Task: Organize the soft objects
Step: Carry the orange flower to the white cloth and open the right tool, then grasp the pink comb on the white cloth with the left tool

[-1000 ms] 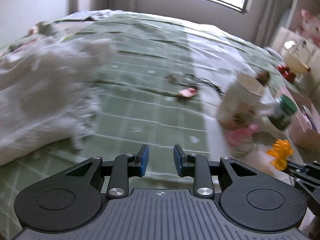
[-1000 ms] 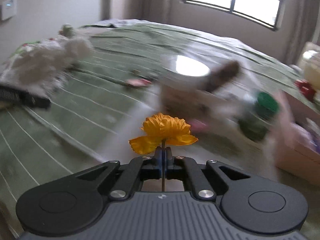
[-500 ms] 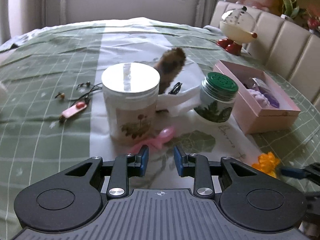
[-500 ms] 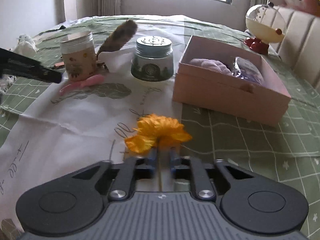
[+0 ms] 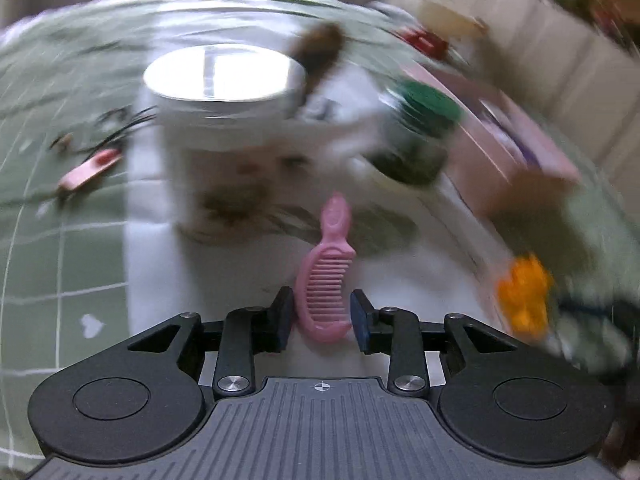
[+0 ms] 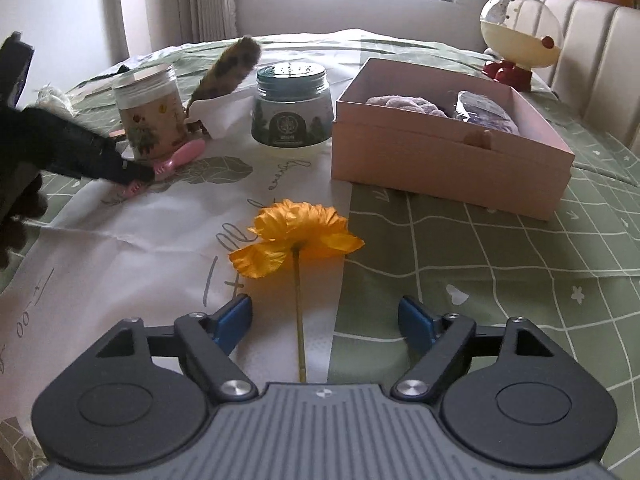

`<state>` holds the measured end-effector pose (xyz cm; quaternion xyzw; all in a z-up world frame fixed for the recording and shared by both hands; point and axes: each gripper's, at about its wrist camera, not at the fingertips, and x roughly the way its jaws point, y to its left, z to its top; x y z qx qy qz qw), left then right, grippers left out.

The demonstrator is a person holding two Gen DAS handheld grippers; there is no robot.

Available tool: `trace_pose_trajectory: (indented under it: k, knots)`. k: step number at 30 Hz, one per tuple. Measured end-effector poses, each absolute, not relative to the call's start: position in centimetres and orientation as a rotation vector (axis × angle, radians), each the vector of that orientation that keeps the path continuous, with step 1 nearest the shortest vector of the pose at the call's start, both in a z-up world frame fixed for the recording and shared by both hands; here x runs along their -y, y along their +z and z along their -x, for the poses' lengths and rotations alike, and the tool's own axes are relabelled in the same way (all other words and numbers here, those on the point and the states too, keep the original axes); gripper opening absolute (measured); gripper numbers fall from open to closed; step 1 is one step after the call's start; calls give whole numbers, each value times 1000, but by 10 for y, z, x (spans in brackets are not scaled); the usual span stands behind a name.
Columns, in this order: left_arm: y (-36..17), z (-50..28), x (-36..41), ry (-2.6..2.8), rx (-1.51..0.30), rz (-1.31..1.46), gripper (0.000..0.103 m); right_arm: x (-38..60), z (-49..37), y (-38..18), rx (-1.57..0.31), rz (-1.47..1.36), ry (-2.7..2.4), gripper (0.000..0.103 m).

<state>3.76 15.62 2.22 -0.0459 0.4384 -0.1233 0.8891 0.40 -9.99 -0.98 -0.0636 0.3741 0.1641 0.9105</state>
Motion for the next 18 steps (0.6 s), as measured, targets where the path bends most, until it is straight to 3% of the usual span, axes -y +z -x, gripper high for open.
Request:
trace_pose_trajectory:
  k: [6, 10, 13, 18]
  knots:
    - [29, -32, -150, -196, -840, 154, 34, 95, -2, -13, -759, 154, 326, 88]
    - [20, -49, -138, -200, -884, 84, 35, 94, 0, -14, -751, 158, 326, 91]
    - [16, -57, -129, -212, -883, 48, 36, 96, -1, -15, -780, 137, 330, 103]
    - [15, -66, -113, -221, -867, 15, 41, 103, -4, -14, -818, 123, 398, 103]
